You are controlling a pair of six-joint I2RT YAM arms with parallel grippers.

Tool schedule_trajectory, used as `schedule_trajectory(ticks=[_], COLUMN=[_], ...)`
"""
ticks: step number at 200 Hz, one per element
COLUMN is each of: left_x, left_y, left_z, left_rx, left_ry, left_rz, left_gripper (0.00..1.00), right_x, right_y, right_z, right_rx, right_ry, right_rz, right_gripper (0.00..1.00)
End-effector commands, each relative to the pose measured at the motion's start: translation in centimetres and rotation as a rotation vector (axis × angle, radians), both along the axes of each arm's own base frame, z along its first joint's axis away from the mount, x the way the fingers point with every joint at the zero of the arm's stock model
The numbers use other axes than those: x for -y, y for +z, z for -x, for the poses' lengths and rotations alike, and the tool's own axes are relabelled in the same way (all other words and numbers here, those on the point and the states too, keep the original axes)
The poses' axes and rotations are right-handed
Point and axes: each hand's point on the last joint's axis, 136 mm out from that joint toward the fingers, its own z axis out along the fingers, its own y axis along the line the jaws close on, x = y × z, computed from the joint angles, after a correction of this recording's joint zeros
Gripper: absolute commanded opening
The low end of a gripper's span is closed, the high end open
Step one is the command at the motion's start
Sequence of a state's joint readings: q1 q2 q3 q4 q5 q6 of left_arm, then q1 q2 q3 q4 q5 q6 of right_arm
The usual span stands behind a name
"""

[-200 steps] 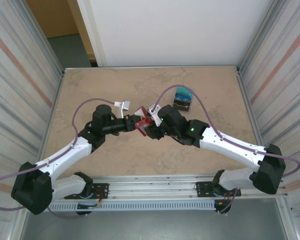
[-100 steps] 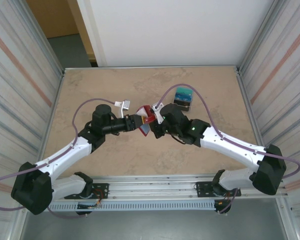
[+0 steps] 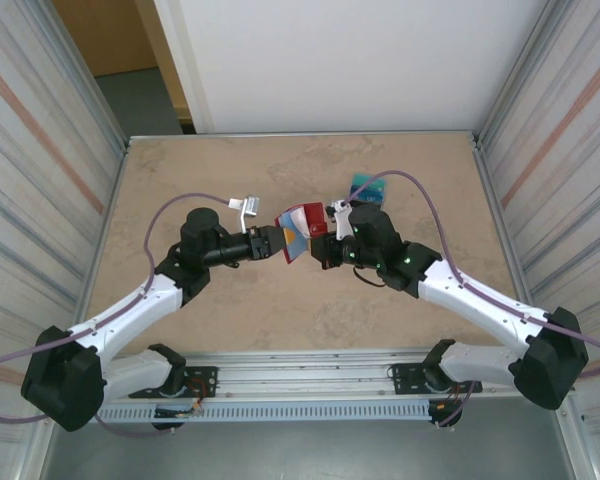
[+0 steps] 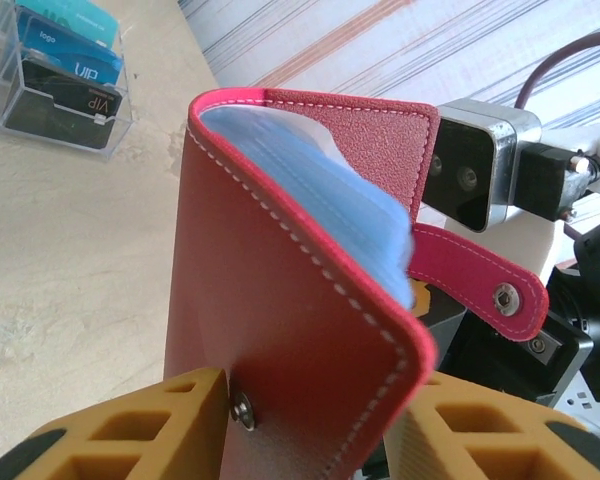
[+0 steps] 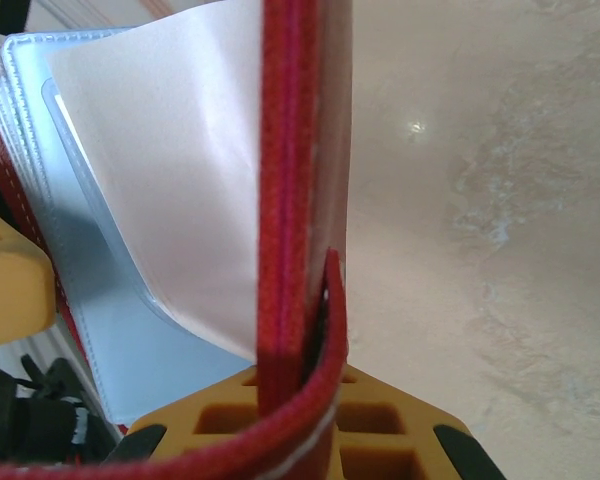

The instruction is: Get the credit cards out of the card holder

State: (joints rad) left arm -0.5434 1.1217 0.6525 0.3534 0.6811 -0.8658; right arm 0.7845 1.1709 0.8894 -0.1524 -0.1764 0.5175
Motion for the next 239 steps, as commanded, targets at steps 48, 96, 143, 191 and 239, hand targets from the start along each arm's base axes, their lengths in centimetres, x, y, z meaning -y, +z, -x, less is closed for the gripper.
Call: schedule_trajectory(ticks=[48, 96, 143, 191, 239], left_x=[0.0, -0.2, -0.3, -0.5, -0.5], left_y=[1.2, 1.3, 1.6, 1.9, 1.8], left_z=[0.1, 0.1, 0.4, 0.7, 0.5], left_rx=[0.049, 0.057, 0.069, 0.080, 0.078], left_ry=[-0.015, -0.009, -0.015, -0.020, -0.022], left_rz=[0.039, 0.041, 0.047, 0.054, 0.054], left_gripper=[0.35, 0.35, 0.38, 0.39, 0.38], right_x=[0.2, 0.4, 0.6, 0.8, 0.6], right_y=[2.7, 2.4, 2.1, 2.1, 2.3], right_z=[-0.1, -0.1, -0.2, -0.4, -0.3], right_rx=[0.000, -0.004, -0.010, -0.013, -0.017], right_ry=[-0.005, -0.010, -0.017, -0.024, -0.011], right_rz=[-0.151, -0.154, -0.156, -0.164, -0.181], right_gripper=[0.01, 0.01, 0.00, 0.00, 0.00])
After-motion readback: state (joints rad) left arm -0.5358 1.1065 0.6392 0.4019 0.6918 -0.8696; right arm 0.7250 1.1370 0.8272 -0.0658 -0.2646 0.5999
